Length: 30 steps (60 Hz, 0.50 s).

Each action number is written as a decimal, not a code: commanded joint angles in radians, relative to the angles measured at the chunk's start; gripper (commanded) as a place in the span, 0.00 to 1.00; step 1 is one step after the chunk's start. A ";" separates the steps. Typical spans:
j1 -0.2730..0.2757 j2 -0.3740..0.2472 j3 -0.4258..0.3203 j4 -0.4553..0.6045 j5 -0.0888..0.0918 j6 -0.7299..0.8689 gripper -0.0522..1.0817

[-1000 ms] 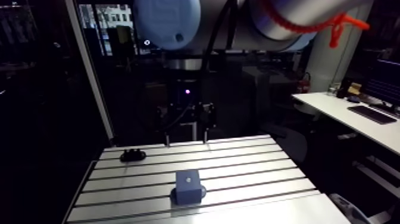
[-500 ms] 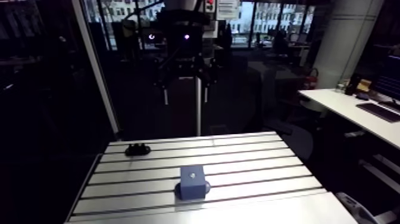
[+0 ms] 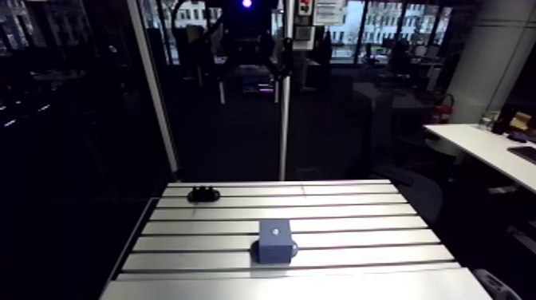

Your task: Pick up the M10 bolt and insert it into the hex recess until seated.

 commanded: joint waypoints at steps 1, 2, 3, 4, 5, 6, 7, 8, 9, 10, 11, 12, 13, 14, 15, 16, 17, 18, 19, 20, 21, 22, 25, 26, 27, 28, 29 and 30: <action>0.018 -0.005 -0.028 0.004 -0.005 0.014 0.05; 0.017 -0.004 -0.028 0.004 -0.007 0.014 0.05; 0.017 -0.004 -0.028 0.004 -0.007 0.014 0.05; 0.017 -0.003 -0.025 0.004 -0.007 0.014 0.05; 0.017 -0.003 -0.022 0.004 -0.009 0.014 0.05; 0.017 -0.003 -0.022 0.004 -0.009 0.014 0.05; 0.017 -0.003 -0.022 0.004 -0.009 0.014 0.05; 0.017 -0.003 -0.020 0.002 -0.009 0.014 0.05; 0.017 -0.003 -0.020 0.002 -0.009 0.014 0.05; 0.018 -0.003 -0.020 0.002 -0.010 0.014 0.05; 0.018 -0.003 -0.020 0.002 -0.010 0.014 0.05; 0.018 -0.003 -0.020 0.002 -0.009 0.013 0.05; 0.018 -0.003 -0.020 0.002 -0.009 0.013 0.05; 0.018 -0.003 -0.020 0.002 -0.009 0.013 0.05; 0.018 -0.003 -0.020 0.002 -0.009 0.013 0.05; 0.018 -0.003 -0.020 0.002 -0.007 0.013 0.05; 0.018 -0.003 -0.020 0.002 -0.007 0.013 0.05; 0.018 -0.002 -0.020 0.002 -0.007 0.013 0.05; 0.018 -0.001 -0.019 0.002 -0.007 0.013 0.05; 0.018 -0.001 -0.019 0.002 -0.007 0.013 0.05; 0.018 0.001 -0.017 0.002 -0.006 0.013 0.05; 0.018 0.001 -0.017 0.002 -0.006 0.013 0.05; 0.018 0.003 -0.015 0.001 -0.004 0.013 0.05; 0.018 0.003 -0.015 0.001 -0.004 0.013 0.05; 0.018 0.003 -0.014 -0.001 -0.004 0.013 0.05; 0.018 0.003 -0.014 -0.001 -0.002 0.013 0.05; 0.018 0.003 -0.014 -0.001 -0.002 0.013 0.05; 0.018 0.003 -0.014 -0.001 0.000 0.013 0.05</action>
